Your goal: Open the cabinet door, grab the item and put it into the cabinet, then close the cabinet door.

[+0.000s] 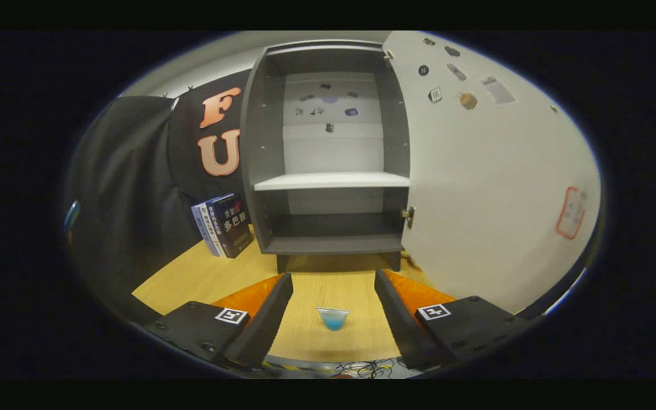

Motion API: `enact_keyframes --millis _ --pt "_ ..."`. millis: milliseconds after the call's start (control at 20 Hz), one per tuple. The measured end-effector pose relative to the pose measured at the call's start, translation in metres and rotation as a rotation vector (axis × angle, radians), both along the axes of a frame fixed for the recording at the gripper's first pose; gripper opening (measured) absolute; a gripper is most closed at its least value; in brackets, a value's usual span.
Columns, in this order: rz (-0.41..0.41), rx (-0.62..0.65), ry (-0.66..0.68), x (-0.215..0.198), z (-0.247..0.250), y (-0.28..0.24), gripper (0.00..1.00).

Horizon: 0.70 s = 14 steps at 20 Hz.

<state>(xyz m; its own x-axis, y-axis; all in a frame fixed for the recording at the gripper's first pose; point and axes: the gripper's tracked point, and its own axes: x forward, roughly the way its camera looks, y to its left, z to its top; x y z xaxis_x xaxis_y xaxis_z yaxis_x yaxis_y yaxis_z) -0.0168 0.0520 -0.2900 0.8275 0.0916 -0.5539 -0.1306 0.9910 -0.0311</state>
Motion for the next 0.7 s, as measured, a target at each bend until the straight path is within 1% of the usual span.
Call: enact_keyframes --millis 100,250,450,550,700 --pt "0.015 -0.020 0.061 0.011 -0.039 0.003 0.93" --pt "0.034 -0.057 0.137 0.015 -0.085 0.002 0.93" --pt "0.015 -0.143 0.219 0.015 -0.138 -0.015 0.95" --pt "0.009 -0.148 0.258 0.009 -0.158 -0.023 0.95" --pt "-0.013 -0.121 0.333 -0.007 -0.182 -0.029 0.95"
